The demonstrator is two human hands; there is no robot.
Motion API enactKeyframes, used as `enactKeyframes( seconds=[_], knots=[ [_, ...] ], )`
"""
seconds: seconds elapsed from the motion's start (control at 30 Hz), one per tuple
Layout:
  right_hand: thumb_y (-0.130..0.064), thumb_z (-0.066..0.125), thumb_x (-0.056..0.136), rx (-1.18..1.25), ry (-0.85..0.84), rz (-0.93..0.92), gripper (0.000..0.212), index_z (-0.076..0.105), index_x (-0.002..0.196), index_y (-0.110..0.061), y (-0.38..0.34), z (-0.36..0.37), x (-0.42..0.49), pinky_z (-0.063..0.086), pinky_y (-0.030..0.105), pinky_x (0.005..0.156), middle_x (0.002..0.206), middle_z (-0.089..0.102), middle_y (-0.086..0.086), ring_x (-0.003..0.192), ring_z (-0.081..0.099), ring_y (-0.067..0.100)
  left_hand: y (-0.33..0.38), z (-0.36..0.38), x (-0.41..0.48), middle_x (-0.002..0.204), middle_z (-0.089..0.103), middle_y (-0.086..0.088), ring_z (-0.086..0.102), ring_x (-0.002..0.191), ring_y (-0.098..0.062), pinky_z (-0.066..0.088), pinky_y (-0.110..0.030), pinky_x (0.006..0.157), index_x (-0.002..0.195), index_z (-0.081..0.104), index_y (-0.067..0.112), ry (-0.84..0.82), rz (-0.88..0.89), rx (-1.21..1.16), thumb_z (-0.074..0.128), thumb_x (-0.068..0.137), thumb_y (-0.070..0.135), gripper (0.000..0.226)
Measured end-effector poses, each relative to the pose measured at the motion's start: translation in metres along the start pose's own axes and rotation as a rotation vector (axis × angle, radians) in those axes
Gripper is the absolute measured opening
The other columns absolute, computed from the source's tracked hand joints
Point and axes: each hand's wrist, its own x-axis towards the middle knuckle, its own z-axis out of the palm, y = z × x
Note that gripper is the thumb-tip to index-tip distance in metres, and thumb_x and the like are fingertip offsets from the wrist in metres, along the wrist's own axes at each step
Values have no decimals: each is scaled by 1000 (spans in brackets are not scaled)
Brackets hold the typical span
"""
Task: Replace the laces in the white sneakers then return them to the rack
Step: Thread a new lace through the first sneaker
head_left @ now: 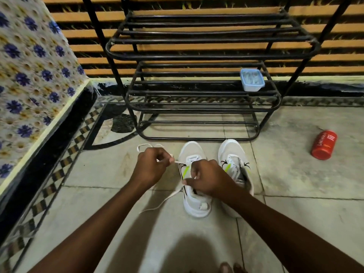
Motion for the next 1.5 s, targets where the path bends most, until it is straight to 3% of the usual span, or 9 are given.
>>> enactKeyframes(
  seconds=[0.13, 0.33, 0.47, 0.7, 0.87, 0.97, 1.13, 1.27, 1.5],
  knots=[
    [-46, 75, 85, 292, 117, 50, 41, 66, 69, -9, 1, -5, -2, 54, 34, 79, 59, 65, 4, 76, 68, 26, 2, 9, 0, 72, 70, 7, 63, 70, -4, 41, -21, 64, 71, 69, 23, -15, -2, -39, 78, 90, 26, 21],
    [-15, 78, 74, 305, 264, 116, 16, 66, 66, -8, 3, -8, -5, 44, 24, 65, 61, 67, 3, 66, 66, 17, 14, 16, -3, 76, 75, -2, 62, 64, -10, 51, -34, 74, 82, 68, 10, -65, -31, -203, 72, 95, 21, 17],
    [0, 69, 79, 568, 274, 38, 11, 63, 78, -10, 0, -15, -13, 58, 37, 68, 61, 69, 8, 60, 72, 19, 27, 20, -9, 76, 77, -11, 68, 59, -8, 52, -20, 60, 87, 56, 3, -118, -38, -484, 65, 101, 16, 21],
    [-3, 61, 88, 515, 367, -151, 25, 67, 77, -25, 13, -48, -17, 48, 23, 51, 66, 66, -7, 50, 64, 11, 50, 36, -9, 91, 77, -21, 76, 81, -24, 57, -25, 74, 96, 49, 2, -289, -20, -753, 51, 106, 11, 14],
    [-2, 65, 86, 382, 402, -219, 19, 72, 81, -19, 19, -49, -5, 54, 29, 74, 76, 72, -10, 75, 66, 6, 44, 34, -13, 78, 76, -6, 71, 70, -8, 51, -13, 67, 90, 59, -7, -327, 148, -680, 62, 99, 2, 13],
    [-4, 65, 89, 376, 360, -250, 18, 78, 89, -16, 20, -45, -2, 54, 28, 82, 87, 76, -9, 86, 69, 5, 37, 36, -12, 80, 76, -6, 72, 75, -19, 55, -30, 73, 82, 75, -2, -265, 217, -455, 82, 82, 2, 9],
    [-13, 73, 86, 361, 306, -252, 9, 80, 90, -17, 23, -42, 3, 55, 38, 78, 80, 76, 6, 79, 70, 22, 30, 44, -10, 76, 72, 12, 68, 67, -11, 54, -33, 64, 70, 70, 32, -58, 186, -144, 94, 72, 22, 26],
    [-16, 79, 82, 320, 330, -301, 6, 81, 88, -17, 24, -42, 4, 54, 29, 74, 78, 77, -3, 73, 69, 11, 26, 51, -8, 84, 73, 17, 67, 61, -6, 53, -26, 61, 89, 54, 35, -19, 198, -145, 86, 80, 20, 36],
    [-16, 78, 79, 85, 341, -457, 9, 78, 87, -11, 30, -44, 3, 38, 21, 66, 78, 66, -9, 68, 57, 9, 29, 52, -3, 75, 74, 4, 68, 67, -15, 55, -31, 63, 74, 69, 24, -92, 145, -207, 92, 74, 16, 24]
  ],
)
